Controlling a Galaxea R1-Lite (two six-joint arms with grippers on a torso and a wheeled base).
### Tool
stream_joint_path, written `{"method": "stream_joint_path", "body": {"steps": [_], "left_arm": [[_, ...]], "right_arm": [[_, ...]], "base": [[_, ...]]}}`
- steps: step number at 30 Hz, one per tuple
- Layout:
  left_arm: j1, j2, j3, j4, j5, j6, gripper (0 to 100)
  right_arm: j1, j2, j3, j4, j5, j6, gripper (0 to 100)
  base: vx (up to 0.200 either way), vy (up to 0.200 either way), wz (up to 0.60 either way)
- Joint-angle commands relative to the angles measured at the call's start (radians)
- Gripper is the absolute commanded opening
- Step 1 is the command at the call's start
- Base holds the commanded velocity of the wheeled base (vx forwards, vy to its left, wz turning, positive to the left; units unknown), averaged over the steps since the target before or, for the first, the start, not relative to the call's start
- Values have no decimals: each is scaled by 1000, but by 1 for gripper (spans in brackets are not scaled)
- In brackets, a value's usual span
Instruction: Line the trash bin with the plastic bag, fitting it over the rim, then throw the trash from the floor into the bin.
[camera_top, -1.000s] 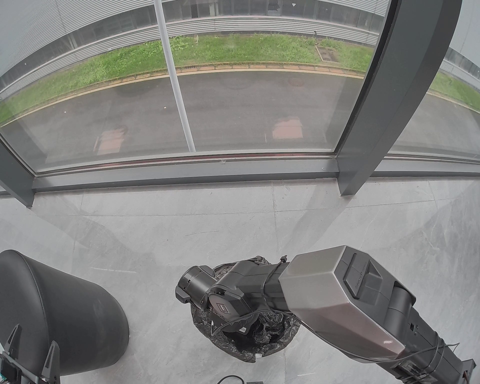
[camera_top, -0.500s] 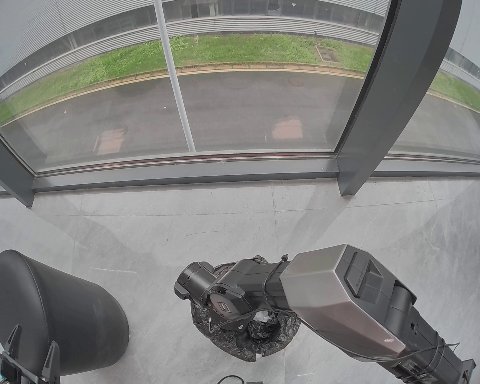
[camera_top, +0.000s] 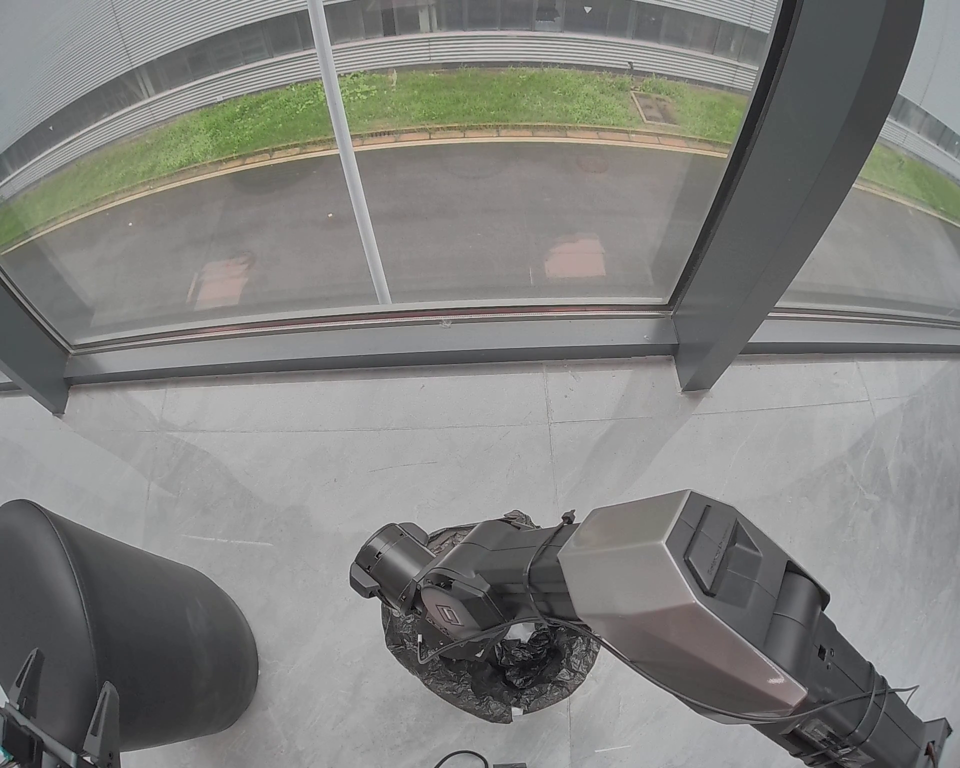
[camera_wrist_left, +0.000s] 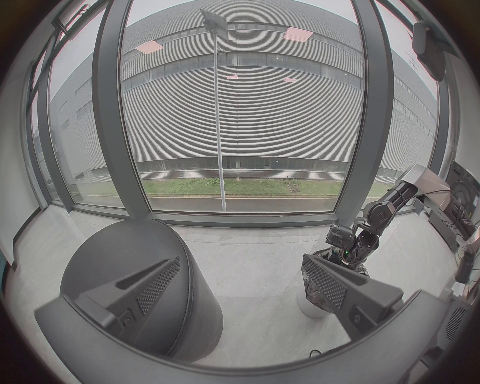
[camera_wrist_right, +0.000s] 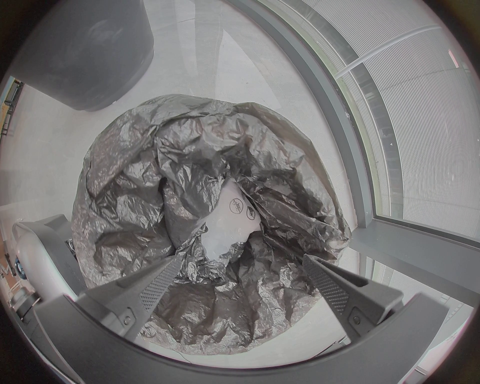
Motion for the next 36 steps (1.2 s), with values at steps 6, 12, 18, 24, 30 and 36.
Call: {"method": "stream_joint_path", "body": {"steps": [6,12,18,24,30,36], "left_arm": [[0,-15,18,0,0,0,100],[0,-15,18,0,0,-1,100],[0,-15,18,0,0,-1,100],[0,-15,18,0,0,0,100],[0,-15,18,0,0,-1,100],[0,-15,18,0,0,0,100]], "right_arm": [[-1,49,0,-16,1,1,100],[-16,95,0,-48,1,-4,100],[-39,129,0,-75,2,-7,0],[-53,145,0,-77,1,-5,0],[-67,195,0,-174,5,-11,0],[-81,236,0,-192,10,-13,0]], "base": [[0,0,0],[0,0,0],[0,0,0],[0,0,0],[0,0,0],[0,0,0]]}}
